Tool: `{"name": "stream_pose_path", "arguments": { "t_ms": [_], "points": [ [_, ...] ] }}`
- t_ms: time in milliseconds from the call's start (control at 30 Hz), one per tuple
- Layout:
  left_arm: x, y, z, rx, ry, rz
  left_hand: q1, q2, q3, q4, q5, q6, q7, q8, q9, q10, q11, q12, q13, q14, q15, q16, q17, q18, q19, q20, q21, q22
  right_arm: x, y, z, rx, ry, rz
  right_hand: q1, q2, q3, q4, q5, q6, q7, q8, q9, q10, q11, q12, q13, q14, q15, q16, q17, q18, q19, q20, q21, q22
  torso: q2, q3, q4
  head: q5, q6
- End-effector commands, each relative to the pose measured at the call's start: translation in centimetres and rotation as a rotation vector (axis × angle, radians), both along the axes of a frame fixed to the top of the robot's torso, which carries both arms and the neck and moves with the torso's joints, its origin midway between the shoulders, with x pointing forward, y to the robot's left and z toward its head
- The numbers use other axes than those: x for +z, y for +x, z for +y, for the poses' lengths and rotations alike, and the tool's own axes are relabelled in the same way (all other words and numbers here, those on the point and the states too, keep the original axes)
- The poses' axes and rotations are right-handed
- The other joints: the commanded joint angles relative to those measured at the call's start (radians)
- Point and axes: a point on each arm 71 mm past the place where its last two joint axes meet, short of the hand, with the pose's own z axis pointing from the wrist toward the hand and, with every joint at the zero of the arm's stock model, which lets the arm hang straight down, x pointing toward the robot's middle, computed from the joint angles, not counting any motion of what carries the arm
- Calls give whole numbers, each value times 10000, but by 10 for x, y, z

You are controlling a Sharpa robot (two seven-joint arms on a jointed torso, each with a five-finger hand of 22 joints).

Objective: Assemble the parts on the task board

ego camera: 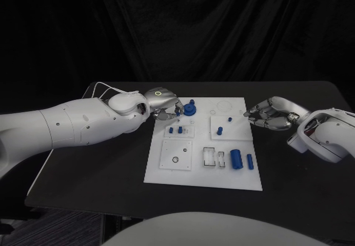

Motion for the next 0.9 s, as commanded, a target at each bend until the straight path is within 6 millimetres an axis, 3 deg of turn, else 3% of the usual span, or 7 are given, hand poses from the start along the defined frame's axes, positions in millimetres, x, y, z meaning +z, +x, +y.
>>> {"name": "stream_pose_path", "arguments": {
  "t_ms": [33,900],
  "points": [
    [-3,1,-2,48,186,205,-109,0,4,-39,-60,-42,0,-73,-19,55,41,-60,-18,-72,-8,-48,-21,122,-10,-6,-46,1544,-2,0,0,-76,-42,100,-72,-57,57,-10,37,15,36,10,-14,-18,28,-14,-4,45,16,-58,-6,160,14,-18,-34,345,5,-8,5,-8,2],
    [-12,2,-5,163,410,552,-104,10,34,-53,-71,-70,38,-116,-41,103,75,-121,-73,-113,13,-113,-121,136,-43,-3,-129,1525,-2,-1,2,-30,-42,139,-70,-56,75,-26,41,9,35,7,-16,-19,27,-15,-4,46,15,-51,8,161,11,-18,-44,343,4,2,3,-11,2]
  ]
}}
